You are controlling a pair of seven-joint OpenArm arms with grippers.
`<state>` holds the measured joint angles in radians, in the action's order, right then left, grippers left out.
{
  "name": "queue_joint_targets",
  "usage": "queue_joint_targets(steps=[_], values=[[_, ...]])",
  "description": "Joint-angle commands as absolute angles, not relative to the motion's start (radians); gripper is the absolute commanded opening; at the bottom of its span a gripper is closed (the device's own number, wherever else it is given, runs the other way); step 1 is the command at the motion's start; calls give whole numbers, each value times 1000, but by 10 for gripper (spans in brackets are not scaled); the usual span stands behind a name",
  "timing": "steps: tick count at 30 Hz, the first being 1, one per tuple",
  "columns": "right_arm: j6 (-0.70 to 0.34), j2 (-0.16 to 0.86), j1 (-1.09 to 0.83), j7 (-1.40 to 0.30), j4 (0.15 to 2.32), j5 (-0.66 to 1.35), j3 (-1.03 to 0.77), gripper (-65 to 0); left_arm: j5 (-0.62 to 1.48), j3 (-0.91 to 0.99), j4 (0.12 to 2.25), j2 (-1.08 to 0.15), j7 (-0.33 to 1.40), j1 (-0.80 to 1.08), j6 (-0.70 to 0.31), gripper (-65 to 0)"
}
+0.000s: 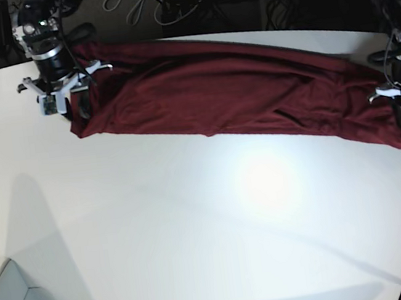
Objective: Layout the t-shirt on the table in an organized manner, then fold the t-shirt properly
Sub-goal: 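Lift the hem end with the left gripper and fold it toward the right gripper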
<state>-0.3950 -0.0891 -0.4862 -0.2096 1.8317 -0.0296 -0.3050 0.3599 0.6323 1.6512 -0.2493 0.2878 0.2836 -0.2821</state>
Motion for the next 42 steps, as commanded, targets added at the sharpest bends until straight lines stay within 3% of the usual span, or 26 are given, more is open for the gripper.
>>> queue_joint_targets(steps=[1, 9, 12, 31, 42], values=[[-398, -90, -492, -185, 1847, -21, -308, -433, 367, 631, 1696, -252, 259, 286, -283, -649], [-398, -87, -479, -185, 1847, -21, -314, -433, 360, 455, 1857, -242, 259, 417, -283, -649], [-398, -87, -479, -185, 1847, -21, -312, -433, 260, 354, 1882, -242, 259, 440, -283, -649], [-398, -85, -478, -185, 1847, -21, -314, -433, -177, -31, 1886, -13, 257, 383, -277, -649], [-398, -84, -478, -185, 1848, -22, -315, -433, -280, -137, 1871, -15, 259, 378, -277, -649]])
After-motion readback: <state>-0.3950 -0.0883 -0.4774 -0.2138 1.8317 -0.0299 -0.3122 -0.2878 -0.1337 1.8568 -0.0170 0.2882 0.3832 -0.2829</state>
